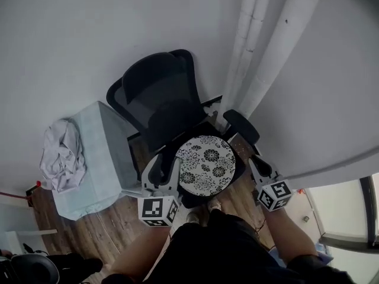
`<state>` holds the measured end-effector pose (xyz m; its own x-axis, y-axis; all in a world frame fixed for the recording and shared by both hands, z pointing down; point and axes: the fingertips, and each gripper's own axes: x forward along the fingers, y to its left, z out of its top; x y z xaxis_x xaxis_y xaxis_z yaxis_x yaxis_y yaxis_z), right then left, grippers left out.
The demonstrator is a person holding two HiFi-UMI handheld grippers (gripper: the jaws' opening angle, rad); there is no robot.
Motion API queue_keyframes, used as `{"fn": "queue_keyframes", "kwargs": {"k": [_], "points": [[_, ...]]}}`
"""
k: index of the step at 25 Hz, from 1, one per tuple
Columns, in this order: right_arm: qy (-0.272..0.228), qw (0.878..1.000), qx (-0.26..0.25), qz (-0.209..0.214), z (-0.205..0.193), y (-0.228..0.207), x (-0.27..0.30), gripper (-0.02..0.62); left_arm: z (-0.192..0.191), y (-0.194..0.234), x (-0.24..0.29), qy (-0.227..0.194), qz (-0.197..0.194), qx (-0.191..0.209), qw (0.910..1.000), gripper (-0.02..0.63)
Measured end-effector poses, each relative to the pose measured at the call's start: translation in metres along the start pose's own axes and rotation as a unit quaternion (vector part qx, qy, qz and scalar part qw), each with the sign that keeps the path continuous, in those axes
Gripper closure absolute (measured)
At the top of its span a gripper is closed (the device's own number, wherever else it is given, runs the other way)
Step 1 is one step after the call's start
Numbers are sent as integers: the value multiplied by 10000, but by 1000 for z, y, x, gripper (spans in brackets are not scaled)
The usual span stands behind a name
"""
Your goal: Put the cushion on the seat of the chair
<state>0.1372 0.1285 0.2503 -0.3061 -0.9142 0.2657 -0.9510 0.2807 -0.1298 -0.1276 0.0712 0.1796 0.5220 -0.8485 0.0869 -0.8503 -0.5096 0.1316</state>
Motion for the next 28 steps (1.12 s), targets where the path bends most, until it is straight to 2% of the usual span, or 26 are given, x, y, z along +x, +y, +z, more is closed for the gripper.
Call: {"fn": "queue_keyframes", "kwargs": {"k": [8,16,22,28], "points": [[-250,9992,-257,193,32,15,-8,529,38,23,-24,-228,301,206,9991,414],[-521,9980,-289,211,56,20,-15,534,60,33,-41,-355,484,300,9977,414],[-631,9970,-391,209,69,18,-19,538,60,39,-44,-296,615,296,9972,414],[-593,9959,-664,156,77,17,-17,571,47,37,-44,-185,652,290,9973,414]]}}
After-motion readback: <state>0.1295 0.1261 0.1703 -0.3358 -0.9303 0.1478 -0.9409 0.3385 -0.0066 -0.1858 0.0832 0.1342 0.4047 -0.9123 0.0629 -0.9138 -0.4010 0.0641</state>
